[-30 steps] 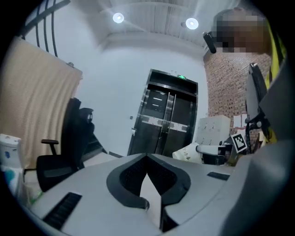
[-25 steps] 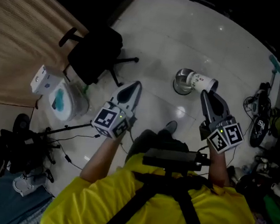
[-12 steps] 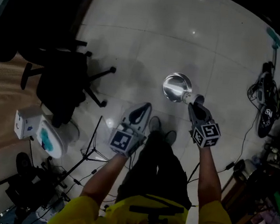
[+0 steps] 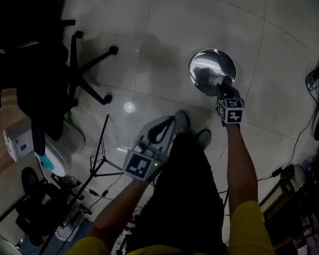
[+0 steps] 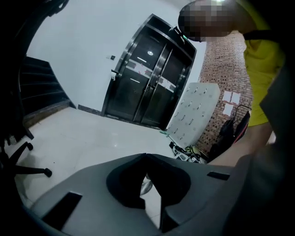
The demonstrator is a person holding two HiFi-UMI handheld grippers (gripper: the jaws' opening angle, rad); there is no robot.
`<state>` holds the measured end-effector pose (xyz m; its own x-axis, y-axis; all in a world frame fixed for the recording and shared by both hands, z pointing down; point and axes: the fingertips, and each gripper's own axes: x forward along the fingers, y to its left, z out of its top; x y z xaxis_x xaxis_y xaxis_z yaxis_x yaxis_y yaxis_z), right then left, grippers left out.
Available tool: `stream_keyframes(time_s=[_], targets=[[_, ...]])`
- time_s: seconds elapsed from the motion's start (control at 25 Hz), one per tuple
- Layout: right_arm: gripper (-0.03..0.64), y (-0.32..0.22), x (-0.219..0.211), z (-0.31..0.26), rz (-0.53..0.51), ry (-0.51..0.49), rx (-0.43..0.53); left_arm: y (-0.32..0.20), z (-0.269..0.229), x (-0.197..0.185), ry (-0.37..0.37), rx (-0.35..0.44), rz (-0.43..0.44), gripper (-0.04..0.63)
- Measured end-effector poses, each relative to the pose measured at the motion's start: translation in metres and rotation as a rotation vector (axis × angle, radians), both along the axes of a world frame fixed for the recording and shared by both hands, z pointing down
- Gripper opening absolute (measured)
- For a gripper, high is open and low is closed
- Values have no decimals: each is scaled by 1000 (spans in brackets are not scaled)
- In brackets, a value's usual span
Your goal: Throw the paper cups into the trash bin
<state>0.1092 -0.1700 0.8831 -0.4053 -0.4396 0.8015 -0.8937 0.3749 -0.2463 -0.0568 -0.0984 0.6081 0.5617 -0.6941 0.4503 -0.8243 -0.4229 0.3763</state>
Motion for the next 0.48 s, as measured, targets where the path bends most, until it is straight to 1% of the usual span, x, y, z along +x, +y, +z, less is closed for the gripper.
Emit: stream_keyframes(time_s=[0.08,0.12,0.16,0.24,0.28,0.36,0.48], targets=[[58,9,2,13,-15,10,-32,4,2,-3,-9,-14,4,2],[77,12,3,18,-24,11,-43,5,2,-6,-14,-18,1,2],[117,14,1,21,-33,9,-49,4,3,-10,-18,-21,-6,2],[75,15,-3,27,-41,8,-56,0,5,-18,-24,-22,-21,3],[75,16,-5,30,-40,7,-63,-2,7,-22,-28,-21,-24,2],[101,16,-5,34,-34,5,-72,-5,9,-24,-33,-15,-28,2],[101,14,-6,33,-19,-7,-59,-7,13,-27,-35,-18,-37,2]])
